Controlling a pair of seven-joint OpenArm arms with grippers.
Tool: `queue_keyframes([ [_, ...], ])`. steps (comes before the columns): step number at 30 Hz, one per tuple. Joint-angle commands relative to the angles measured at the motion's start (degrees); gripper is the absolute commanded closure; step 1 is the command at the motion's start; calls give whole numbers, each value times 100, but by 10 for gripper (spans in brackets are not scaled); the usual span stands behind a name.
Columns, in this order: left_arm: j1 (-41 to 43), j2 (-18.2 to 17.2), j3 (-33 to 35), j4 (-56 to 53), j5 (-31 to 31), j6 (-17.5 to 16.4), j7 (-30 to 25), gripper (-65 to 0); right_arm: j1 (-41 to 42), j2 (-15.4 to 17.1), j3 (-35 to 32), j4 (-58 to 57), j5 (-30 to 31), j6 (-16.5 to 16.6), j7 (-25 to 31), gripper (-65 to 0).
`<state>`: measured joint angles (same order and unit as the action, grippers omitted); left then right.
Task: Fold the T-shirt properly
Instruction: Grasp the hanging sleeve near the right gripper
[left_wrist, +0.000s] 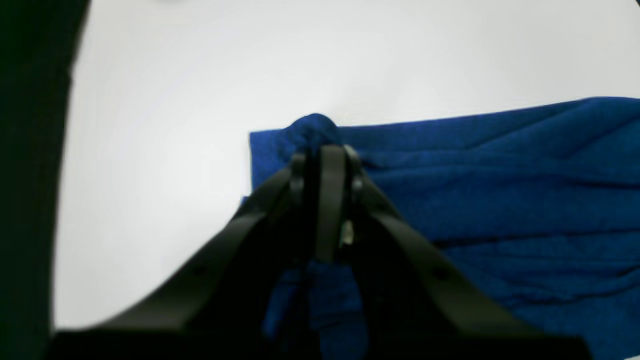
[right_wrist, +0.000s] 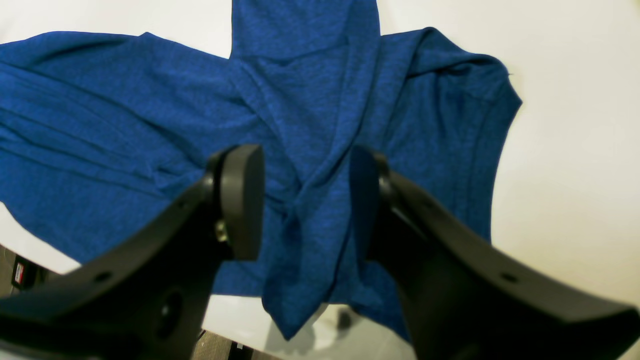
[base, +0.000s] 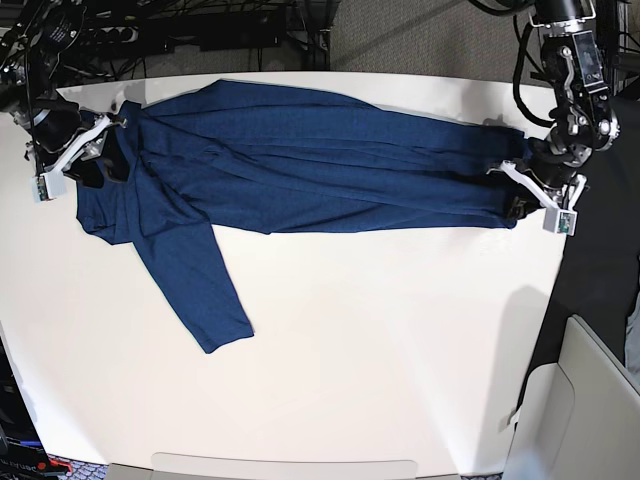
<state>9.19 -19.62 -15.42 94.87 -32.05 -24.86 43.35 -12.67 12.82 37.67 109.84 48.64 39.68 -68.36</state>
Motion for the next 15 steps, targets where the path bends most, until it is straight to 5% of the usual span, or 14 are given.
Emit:
queue_keyframes([
  [1, -53, -56, -18, 82, -61, -6, -138, -4, 40, 85, 18, 97, 125, 32, 115, -261],
  [8, -71, -38, -1, -410, -61, 12, -138, -6, 207, 103, 26, 97, 72, 32, 115, -262],
  [15, -62, -56, -1, -700, -61, 855, -138, -116, 708, 138, 53, 80, -658, 32, 115, -262],
])
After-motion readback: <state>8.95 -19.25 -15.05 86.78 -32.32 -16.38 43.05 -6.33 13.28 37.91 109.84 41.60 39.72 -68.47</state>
